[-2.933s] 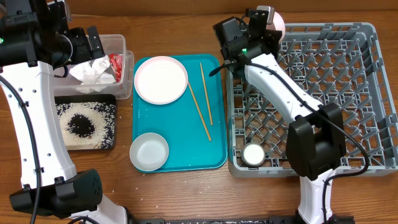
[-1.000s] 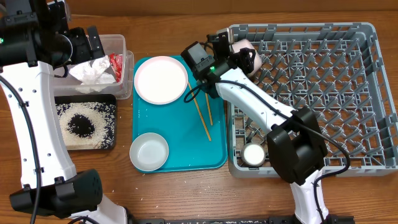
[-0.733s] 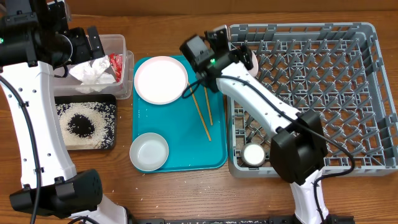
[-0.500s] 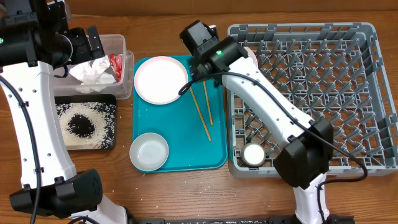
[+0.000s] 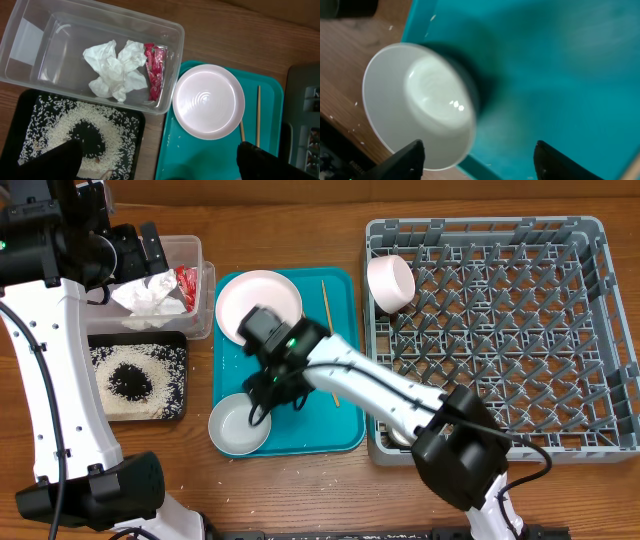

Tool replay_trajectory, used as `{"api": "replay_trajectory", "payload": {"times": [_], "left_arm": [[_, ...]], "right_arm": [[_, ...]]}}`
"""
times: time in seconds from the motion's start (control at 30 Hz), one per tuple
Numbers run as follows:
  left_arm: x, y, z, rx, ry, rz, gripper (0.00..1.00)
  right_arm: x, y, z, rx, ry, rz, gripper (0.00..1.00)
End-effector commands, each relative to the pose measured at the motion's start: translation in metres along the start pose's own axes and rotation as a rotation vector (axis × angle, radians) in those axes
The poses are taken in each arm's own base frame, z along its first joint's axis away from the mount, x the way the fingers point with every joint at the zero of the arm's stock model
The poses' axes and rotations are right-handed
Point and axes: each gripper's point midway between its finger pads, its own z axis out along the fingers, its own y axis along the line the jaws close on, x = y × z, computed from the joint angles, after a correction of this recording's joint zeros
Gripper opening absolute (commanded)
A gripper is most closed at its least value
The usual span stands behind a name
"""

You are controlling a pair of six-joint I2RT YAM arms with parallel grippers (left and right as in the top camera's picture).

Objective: Sort waste into correct bins and load items into the dishwasher
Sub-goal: 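Grasp the small white bowl rim with the right gripper and lift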

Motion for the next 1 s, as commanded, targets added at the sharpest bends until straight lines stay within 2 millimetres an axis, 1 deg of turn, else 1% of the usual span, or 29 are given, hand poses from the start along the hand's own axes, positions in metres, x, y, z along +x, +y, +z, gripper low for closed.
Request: {"api": "replay_trajectory", "payload": {"times": [0.0,0.17,0.33,0.37,0.47,0.57,0.7,0.8,0.83,0.9,0.97], "left_arm": [[-0.004,0.002,-0.001,-0.007,-0.011,-0.015,1.0],[-0.004,0.002,-0.001,-0.007,-0.011,-0.015,1.0],[-0.004,0.002,-0.001,-0.007,-0.011,-0.015,1.0],[-0.004,0.002,-0.001,-0.007,-0.011,-0.015,1.0],[-0.004,0.002,-0.001,-0.007,-0.011,-0.015,1.0],[-0.004,0.002,-0.001,-0.007,-0.011,-0.015,1.0],[-0.004,0.002,-0.001,-0.007,-0.011,-0.015,1.0],[-0.004,0.002,-0.001,-0.007,-0.011,-0.015,1.0],[-0.004,0.002,-0.001,-0.007,-0.011,-0.015,1.0],[-0.004,0.002,-0.001,-0.007,-0.011,-0.015,1.0],[-0.004,0.002,-0.001,-0.007,-0.011,-0.015,1.0]], "right_arm": [[-0.002,-0.001,0.001,0.049,-0.036,0.006,0.64],[-0.001,-0.006,0.014,0.062,-0.051,0.026,0.58],[0.004,-0.011,0.03,0.067,-0.019,0.034,0.5],[0.006,-0.011,0.035,0.058,-0.003,0.035,0.46],[0.006,-0.011,0.035,0.054,-0.002,0.037,0.36],[0.003,-0.01,0.034,0.048,-0.008,0.038,0.31],[0.005,-0.01,0.034,0.047,-0.002,0.04,0.31],[0.007,-0.011,0.038,0.05,0.009,0.039,0.32],[0.01,-0.01,0.043,0.051,0.02,0.036,0.41],[0.012,-0.009,0.048,0.048,0.035,0.035,0.45],[0.014,-0.009,0.052,0.039,0.048,0.035,0.46]]}}
